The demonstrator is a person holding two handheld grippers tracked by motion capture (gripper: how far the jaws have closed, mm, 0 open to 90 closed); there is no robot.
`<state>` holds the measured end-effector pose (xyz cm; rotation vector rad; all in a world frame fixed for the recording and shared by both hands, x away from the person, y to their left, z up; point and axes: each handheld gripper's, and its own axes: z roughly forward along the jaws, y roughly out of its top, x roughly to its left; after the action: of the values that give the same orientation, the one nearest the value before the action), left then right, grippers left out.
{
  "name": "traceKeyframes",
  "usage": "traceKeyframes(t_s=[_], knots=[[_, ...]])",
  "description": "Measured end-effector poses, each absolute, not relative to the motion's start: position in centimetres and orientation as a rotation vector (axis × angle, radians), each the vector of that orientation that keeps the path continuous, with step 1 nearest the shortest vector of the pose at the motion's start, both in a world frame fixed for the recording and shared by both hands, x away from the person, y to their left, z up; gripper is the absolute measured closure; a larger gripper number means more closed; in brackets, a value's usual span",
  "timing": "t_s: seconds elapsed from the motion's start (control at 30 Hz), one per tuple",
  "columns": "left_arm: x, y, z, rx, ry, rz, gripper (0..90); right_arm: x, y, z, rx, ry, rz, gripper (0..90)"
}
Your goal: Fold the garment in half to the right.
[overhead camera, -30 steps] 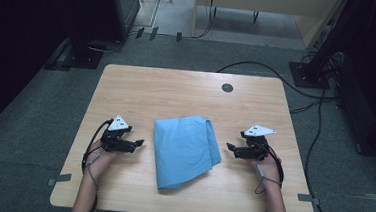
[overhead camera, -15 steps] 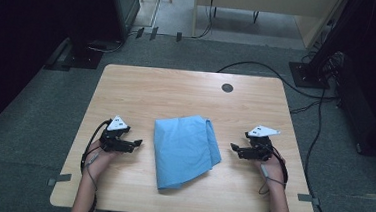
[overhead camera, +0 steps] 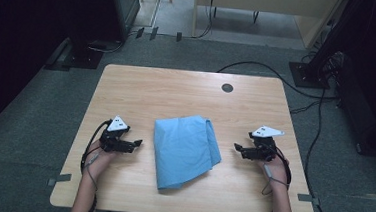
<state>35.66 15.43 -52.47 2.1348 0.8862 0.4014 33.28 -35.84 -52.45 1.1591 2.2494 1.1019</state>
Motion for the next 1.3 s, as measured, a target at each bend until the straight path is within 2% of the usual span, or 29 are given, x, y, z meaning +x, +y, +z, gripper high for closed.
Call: traceKeyframes(t_s=[1.3], knots=[[35.6,15.4,-52.5,2.143,0.882,0.412,20.4,33.5,-36.8,-53.2,1.195,2.255,1.045,19.3]])
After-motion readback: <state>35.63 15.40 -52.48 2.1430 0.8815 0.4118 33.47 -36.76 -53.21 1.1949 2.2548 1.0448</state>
